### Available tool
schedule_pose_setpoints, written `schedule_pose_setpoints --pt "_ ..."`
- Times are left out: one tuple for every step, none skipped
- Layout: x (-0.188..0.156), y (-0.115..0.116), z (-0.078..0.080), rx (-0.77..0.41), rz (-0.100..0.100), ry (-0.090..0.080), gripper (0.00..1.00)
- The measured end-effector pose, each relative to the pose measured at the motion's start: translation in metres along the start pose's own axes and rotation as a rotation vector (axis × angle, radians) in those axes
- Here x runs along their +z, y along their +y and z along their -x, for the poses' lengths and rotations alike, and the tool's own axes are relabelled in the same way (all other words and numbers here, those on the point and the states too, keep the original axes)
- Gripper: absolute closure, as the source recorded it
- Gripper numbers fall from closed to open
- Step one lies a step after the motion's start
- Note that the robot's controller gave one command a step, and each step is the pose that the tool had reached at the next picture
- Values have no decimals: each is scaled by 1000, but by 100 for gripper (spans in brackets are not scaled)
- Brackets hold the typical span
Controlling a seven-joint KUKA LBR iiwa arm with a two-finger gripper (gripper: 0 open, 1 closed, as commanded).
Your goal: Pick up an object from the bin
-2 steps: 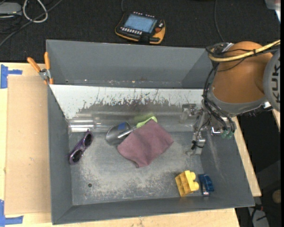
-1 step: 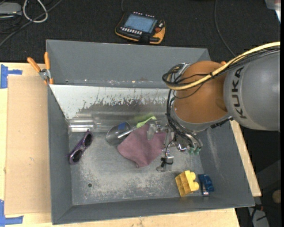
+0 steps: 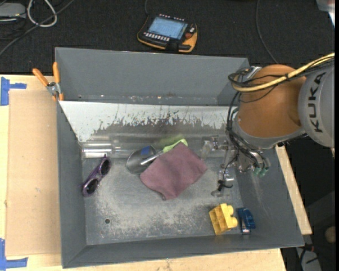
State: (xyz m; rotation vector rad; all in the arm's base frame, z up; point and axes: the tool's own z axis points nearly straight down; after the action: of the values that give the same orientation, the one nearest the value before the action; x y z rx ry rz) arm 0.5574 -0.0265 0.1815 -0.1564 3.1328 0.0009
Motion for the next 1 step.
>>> schedule_pose_setpoints --pt "9 -17 -3 18 -5 -3 0"
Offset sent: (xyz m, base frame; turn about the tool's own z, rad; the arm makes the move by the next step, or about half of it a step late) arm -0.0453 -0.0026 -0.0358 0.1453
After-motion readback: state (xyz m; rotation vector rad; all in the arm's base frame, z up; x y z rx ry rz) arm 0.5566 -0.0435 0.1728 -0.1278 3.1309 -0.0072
